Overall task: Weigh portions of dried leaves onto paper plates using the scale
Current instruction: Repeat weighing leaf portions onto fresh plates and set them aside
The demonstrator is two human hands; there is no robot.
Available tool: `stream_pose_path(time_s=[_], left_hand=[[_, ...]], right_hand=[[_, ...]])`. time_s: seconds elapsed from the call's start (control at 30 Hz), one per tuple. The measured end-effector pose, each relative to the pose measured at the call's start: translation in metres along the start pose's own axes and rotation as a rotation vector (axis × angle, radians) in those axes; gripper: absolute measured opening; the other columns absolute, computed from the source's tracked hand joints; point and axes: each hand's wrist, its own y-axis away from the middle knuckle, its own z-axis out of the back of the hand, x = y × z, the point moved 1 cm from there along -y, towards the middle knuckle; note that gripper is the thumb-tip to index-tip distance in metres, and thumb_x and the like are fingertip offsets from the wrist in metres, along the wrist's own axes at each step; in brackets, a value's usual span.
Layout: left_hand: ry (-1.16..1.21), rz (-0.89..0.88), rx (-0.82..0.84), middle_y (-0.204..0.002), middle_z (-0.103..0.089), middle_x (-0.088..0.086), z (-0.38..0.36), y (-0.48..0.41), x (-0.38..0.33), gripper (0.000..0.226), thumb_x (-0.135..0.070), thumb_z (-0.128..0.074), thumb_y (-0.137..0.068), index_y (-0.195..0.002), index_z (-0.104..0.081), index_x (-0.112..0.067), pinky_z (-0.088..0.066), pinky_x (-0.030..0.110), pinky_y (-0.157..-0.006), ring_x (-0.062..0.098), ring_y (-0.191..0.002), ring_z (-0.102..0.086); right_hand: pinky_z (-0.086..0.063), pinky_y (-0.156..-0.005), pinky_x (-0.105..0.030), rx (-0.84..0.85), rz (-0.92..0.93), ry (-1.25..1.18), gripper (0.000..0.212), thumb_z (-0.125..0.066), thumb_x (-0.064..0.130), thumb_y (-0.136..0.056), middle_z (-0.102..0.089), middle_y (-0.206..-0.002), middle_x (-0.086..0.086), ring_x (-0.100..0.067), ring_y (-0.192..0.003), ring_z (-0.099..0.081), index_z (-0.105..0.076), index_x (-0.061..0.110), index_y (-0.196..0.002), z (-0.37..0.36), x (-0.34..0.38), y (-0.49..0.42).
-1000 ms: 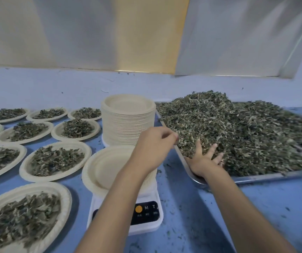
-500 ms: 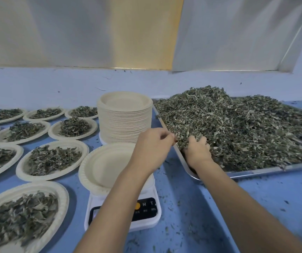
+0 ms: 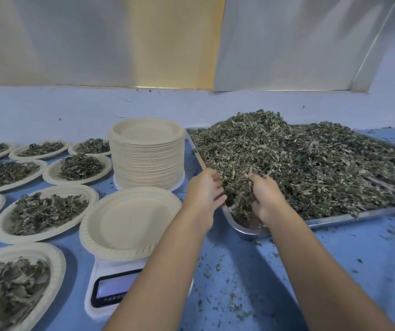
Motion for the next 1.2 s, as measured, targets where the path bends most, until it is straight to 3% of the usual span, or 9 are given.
stream_pose_path(time_s=[0.17, 0.37, 0.43, 0.5, 0.73, 0.83, 0.9, 1.07, 1.2], left_hand=[[0.138, 0.019, -0.006, -0.128, -0.055, 0.016, 0.005, 0.003, -0.003, 0.034, -0.022, -0.038, -0.101, -0.122, -0.054, 0.0, -0.045, 0.031, -0.089, 0.027, -0.121, -0.051], [0.116, -0.203, -0.126, -0.097, -0.06, 0.006, 0.034, 0.015, -0.028, 0.022, -0.015, -0.041, -0.098, -0.105, -0.058, -0.003, -0.048, 0.029, -0.084, 0.018, -0.093, -0.057], [0.035, -0.329, -0.213, -0.093, -0.063, 0.003, 0.055, 0.017, -0.044, 0.023, -0.013, -0.043, -0.095, -0.1, -0.064, -0.004, -0.046, 0.026, -0.077, 0.018, -0.09, -0.059], [-0.049, -0.431, -0.287, -0.088, -0.068, 0.001, 0.078, 0.02, -0.059, 0.025, -0.012, -0.042, -0.092, -0.085, -0.066, -0.01, -0.048, 0.026, -0.081, 0.015, -0.09, -0.063], [-0.132, -0.506, -0.392, -0.089, -0.068, -0.002, 0.134, 0.03, -0.081, 0.029, -0.013, -0.04, -0.094, -0.081, -0.066, -0.016, -0.048, 0.027, -0.084, 0.013, -0.095, -0.063], [-0.025, -0.486, -0.406, -0.09, -0.069, 0.002, 0.145, 0.036, -0.087, 0.031, -0.012, -0.039, -0.095, -0.08, -0.067, -0.012, -0.051, 0.029, -0.088, 0.016, -0.096, -0.065], [0.0, -0.481, -0.407, -0.089, -0.069, 0.002, 0.148, 0.039, -0.091, 0.032, -0.011, -0.038, -0.095, -0.081, -0.066, -0.011, -0.051, 0.027, -0.087, 0.016, -0.097, -0.065], [0.006, -0.453, -0.376, -0.09, -0.07, 0.002, 0.146, 0.042, -0.091, 0.033, -0.01, -0.037, -0.095, -0.079, -0.066, -0.011, -0.051, 0.024, -0.084, 0.014, -0.094, -0.066], [-0.023, -0.451, -0.379, -0.086, -0.071, 0.0, 0.147, 0.041, -0.088, 0.033, -0.012, -0.038, -0.094, -0.08, -0.068, -0.012, -0.052, 0.025, -0.081, 0.011, -0.09, -0.067]], right_hand=[[-0.045, -0.1, -0.045, 0.056, 0.027, -0.198, 0.039, -0.047, 0.021, -0.1, -0.055, -0.131, -0.012, -0.028, -0.117, -0.054, -0.043, 0.011, -0.138, -0.008, 0.011, 0.011], [-0.057, -0.066, -0.031, 0.274, 0.035, -0.397, 0.036, -0.051, 0.016, -0.098, -0.069, -0.108, -0.009, -0.02, -0.087, -0.068, -0.049, 0.007, -0.133, -0.038, 0.037, 0.042], [-0.059, -0.071, -0.035, 0.348, 0.022, -0.393, 0.045, -0.054, 0.017, -0.097, -0.063, -0.124, -0.011, -0.023, -0.099, -0.067, -0.043, 0.009, -0.139, -0.054, 0.041, 0.053], [-0.052, -0.093, -0.044, 0.413, 0.002, -0.329, 0.056, -0.058, 0.02, -0.095, -0.048, -0.142, -0.012, -0.028, -0.123, -0.054, -0.035, 0.013, -0.145, -0.07, 0.039, 0.061], [-0.045, -0.1, -0.044, 0.577, 0.204, 0.252, 0.04, -0.053, 0.027, -0.097, -0.058, -0.121, -0.003, -0.021, -0.104, -0.058, -0.044, 0.017, -0.134, -0.116, 0.017, 0.093], [-0.048, -0.07, -0.024, 0.648, 0.354, 0.653, 0.043, -0.049, 0.033, -0.098, -0.049, -0.12, -0.002, -0.008, -0.084, -0.052, -0.038, 0.022, -0.138, -0.128, 0.008, 0.108], [-0.042, -0.055, -0.023, 0.658, 0.441, 0.789, 0.033, -0.047, 0.031, -0.098, -0.042, -0.127, -0.005, -0.02, -0.093, -0.054, -0.042, 0.022, -0.129, -0.134, 0.002, 0.114], [-0.031, -0.084, -0.03, 0.603, 0.575, 1.019, 0.033, -0.043, 0.035, -0.1, -0.033, -0.112, -0.002, -0.025, -0.121, -0.03, -0.047, 0.025, -0.13, -0.137, -0.004, 0.123], [-0.029, -0.091, -0.037, 0.706, 0.519, 1.077, 0.038, -0.034, 0.042, -0.101, -0.055, -0.115, -0.005, -0.024, -0.123, -0.026, -0.057, 0.022, -0.123, -0.135, -0.005, 0.127]])
